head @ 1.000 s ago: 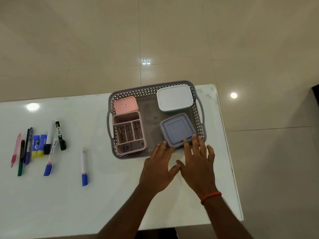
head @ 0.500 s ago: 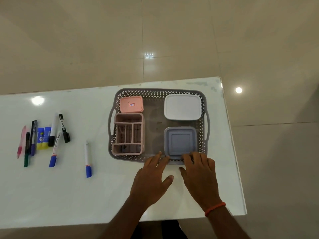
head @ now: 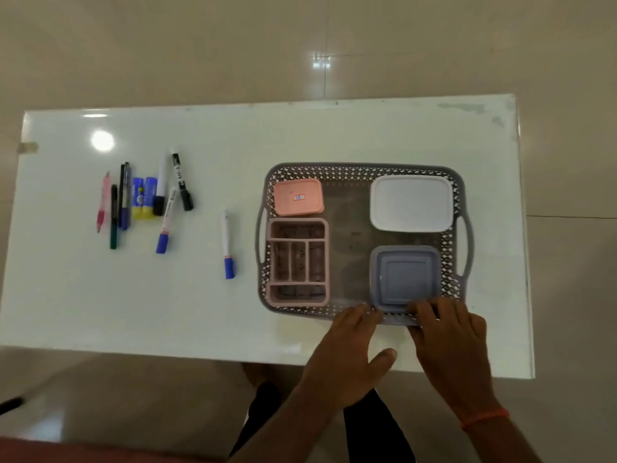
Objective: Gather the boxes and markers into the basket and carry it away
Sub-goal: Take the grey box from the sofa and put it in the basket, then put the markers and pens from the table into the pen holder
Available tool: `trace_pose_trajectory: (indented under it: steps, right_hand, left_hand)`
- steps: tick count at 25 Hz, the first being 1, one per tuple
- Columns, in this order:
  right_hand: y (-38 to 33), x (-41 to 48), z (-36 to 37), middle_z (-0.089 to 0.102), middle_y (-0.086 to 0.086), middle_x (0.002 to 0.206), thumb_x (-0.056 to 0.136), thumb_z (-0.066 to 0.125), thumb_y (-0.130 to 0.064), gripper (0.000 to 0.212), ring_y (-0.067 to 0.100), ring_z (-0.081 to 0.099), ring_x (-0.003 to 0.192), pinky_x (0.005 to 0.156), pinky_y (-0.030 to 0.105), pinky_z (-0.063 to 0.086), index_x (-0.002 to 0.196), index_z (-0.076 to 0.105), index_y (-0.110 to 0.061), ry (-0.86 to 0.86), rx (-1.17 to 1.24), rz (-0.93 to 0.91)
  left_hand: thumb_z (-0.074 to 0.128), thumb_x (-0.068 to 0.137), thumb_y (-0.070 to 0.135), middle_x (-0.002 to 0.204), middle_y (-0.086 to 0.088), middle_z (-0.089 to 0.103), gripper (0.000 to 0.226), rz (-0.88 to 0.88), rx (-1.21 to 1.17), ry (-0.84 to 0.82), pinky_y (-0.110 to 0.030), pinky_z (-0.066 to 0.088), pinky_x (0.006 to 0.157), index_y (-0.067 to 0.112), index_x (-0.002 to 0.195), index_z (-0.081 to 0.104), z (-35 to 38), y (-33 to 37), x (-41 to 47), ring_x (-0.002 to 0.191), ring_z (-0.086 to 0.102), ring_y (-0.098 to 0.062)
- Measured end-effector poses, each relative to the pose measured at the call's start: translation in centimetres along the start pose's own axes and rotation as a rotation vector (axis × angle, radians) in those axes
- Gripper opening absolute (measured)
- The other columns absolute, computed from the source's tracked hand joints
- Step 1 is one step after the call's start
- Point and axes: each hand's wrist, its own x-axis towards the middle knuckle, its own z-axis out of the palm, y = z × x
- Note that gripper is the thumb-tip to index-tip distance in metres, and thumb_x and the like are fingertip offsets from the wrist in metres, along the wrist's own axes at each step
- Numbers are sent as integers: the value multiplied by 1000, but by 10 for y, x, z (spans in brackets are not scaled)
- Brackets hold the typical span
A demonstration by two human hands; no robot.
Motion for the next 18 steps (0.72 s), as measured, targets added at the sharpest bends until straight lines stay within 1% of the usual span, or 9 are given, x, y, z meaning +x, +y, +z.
trace_pose_trajectory:
  steps: [3,6,9,11,12,13,14,16,18]
  right_hand:
    - [-5,-27,-5,57,5,95,74,80,-20,29,29,54,88,70,39,37,97,63,-19,-62,-71,34]
    - [-6,-54,-9,57,7,95,69,83,-16,35,35,56,89,71,42,37,99,65,-18,-96,-152,80]
    - [-10,-70,-13,59,12,96,63,86,-16,41,39,57,91,75,48,39,100,67,-14,-137,-241,120]
    - [-21,-72,-23,61,13,100,59,88,-15,48,40,56,97,81,50,38,102,68,-14,-145,-243,132]
    - [-31,-71,-29,61,12,103,59,88,-16,49,39,55,101,85,51,37,104,67,-16,-138,-222,130]
    - [-48,-69,-35,62,11,105,61,87,-17,48,38,55,104,87,51,36,105,67,-18,-125,-186,128]
    - [-66,-65,-40,63,10,106,67,84,-20,41,38,55,106,89,50,36,104,67,-18,-87,-145,109]
    - [-107,-57,-44,63,11,103,79,67,-31,26,37,56,103,86,48,37,101,66,-16,14,-78,36]
    - [-149,-47,-40,62,13,101,83,50,-39,34,36,55,99,84,47,38,98,65,-13,70,-27,-37]
  left_hand:
    - [51,98,42,164,0,22,65,63,-53,-66,-30,11,120,23,155,27,7,-2,-24,152,10,-17]
    - [54,97,37,164,-5,18,67,118,-57,-167,-40,15,122,19,155,25,19,-3,-43,153,6,-20]
    - [56,97,37,165,-7,15,69,231,-40,-255,-49,18,120,19,155,23,19,-9,-57,152,5,-23]
    - [57,96,38,162,-9,22,67,319,-5,-201,-49,23,119,18,153,28,10,-21,-67,150,14,-25]
    - [58,96,39,160,-9,27,65,328,0,-160,-47,26,117,18,151,31,3,-28,-72,147,21,-26]
    - [57,96,40,157,-7,33,62,321,-6,-123,-45,30,115,19,149,33,-8,-38,-77,144,28,-26]
    - [56,96,42,153,-5,39,59,314,-12,-88,-43,35,112,21,148,35,-19,-48,-82,140,35,-25]
    - [55,95,43,143,-2,50,52,302,-19,-24,-41,43,106,24,142,41,-44,-68,-90,128,48,-22]
    - [55,96,43,136,-1,56,46,266,-28,25,-40,46,103,24,137,47,-66,-90,-96,121,53,-19]
